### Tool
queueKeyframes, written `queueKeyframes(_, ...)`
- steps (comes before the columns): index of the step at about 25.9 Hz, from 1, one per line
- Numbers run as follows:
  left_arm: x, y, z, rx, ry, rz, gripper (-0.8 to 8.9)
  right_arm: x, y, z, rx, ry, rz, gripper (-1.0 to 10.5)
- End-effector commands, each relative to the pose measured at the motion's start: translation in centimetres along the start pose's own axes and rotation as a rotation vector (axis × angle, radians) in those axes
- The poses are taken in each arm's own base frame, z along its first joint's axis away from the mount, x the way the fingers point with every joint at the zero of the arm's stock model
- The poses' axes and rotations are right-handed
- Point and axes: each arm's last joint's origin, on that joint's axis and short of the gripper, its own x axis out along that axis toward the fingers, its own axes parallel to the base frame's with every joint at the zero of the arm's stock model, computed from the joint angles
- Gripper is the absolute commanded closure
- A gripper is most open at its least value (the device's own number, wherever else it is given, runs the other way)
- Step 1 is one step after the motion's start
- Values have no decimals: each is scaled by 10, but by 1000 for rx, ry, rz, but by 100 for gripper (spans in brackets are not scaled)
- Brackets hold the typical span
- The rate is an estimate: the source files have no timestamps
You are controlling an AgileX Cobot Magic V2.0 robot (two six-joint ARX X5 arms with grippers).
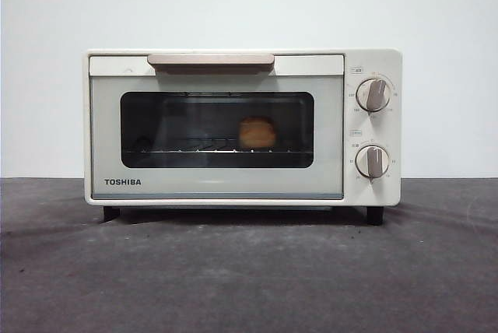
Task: The left arm flap open the oven, the right arm pick bread and place it into oven, the left arm flap close the oven
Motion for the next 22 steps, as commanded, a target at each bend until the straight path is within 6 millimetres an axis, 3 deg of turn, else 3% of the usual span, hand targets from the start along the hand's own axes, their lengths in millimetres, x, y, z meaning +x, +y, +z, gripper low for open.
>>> queueKeyframes(1, -2, -2, 5, 31, -22, -4, 804, -1, 0, 2, -10, -8, 6, 928)
queueKeyframes(15, -1, -2, 5, 36, -30, -8, 804, -1, 1, 3, 9, -11, 15, 928)
queueKeyframes(19, 9, 6, -3, 54, -62, -14, 804, -1, 1, 3, 9, -11, 14, 928)
queueKeyframes(22, 18, 15, -19, 82, -104, -24, 804, -1, 1, 3, 9, -11, 14, 928)
